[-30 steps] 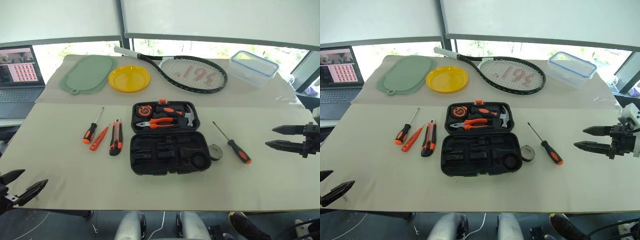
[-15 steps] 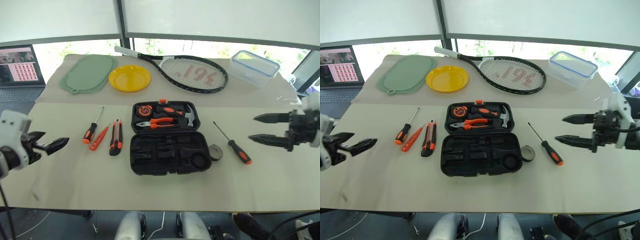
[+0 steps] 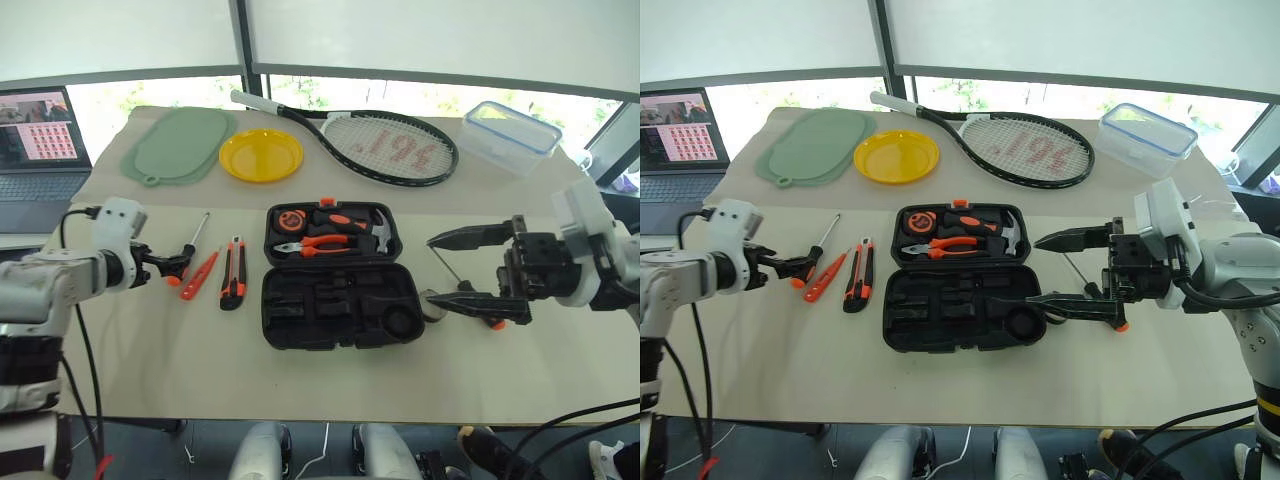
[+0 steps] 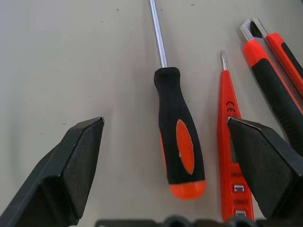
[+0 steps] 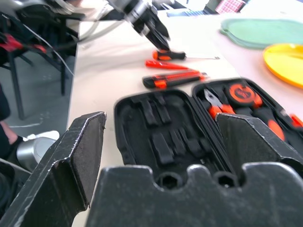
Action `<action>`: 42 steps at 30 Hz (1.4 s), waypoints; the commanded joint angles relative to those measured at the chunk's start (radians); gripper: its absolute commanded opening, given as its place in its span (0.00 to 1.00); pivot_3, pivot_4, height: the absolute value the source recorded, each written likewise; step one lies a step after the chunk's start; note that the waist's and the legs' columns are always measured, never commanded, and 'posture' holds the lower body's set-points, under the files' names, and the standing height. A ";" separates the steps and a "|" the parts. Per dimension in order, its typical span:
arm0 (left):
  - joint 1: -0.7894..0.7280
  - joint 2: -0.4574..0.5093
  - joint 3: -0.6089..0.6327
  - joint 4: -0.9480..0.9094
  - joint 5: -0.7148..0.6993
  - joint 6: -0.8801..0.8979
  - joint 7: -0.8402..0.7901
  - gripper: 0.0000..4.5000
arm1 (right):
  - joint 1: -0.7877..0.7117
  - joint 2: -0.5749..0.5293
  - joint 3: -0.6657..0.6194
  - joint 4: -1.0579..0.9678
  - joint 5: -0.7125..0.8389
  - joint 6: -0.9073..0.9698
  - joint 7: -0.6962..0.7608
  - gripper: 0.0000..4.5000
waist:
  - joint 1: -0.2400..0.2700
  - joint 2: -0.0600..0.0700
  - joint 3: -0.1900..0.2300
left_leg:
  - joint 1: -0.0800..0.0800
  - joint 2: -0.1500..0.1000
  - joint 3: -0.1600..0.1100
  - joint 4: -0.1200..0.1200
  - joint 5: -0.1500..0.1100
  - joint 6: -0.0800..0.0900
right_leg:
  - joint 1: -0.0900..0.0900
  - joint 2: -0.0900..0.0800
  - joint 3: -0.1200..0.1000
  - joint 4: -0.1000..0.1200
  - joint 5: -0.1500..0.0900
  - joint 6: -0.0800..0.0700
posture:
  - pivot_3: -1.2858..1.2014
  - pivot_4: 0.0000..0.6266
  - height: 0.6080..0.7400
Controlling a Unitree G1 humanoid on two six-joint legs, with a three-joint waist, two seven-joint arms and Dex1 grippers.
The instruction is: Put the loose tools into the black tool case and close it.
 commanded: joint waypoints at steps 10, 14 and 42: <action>-0.076 -0.041 -0.078 0.174 0.143 -0.154 -0.079 0.43 | 0.022 -0.027 -0.062 -0.077 0.091 0.035 -0.074 1.00 | 0.007 -0.001 0.000 | 0.000 0.000 -0.001 0.001 0.000 0.000 | 0.001 0.000 0.000 0.000 0.000 0.001 | 0.52 0.24 0.99; -0.086 -0.045 -0.067 0.194 0.156 -0.173 -0.095 0.19 | 0.032 -0.038 -0.065 -0.077 0.084 0.031 -0.085 1.00 | 0.007 -0.001 0.000 | 0.000 0.000 -0.001 0.001 0.000 0.001 | 0.001 -0.001 0.000 0.000 0.000 0.001 | 0.52 0.24 0.99; -0.347 -0.246 -0.556 0.002 0.453 -0.700 -0.673 0.19 | 0.369 0.017 -0.208 -0.229 0.119 0.084 -0.365 1.00 | 0.006 -0.005 0.000 | -0.013 -0.001 -0.009 0.016 -0.002 0.005 | -0.001 0.003 -0.003 0.000 0.002 0.005 | 0.52 0.24 0.99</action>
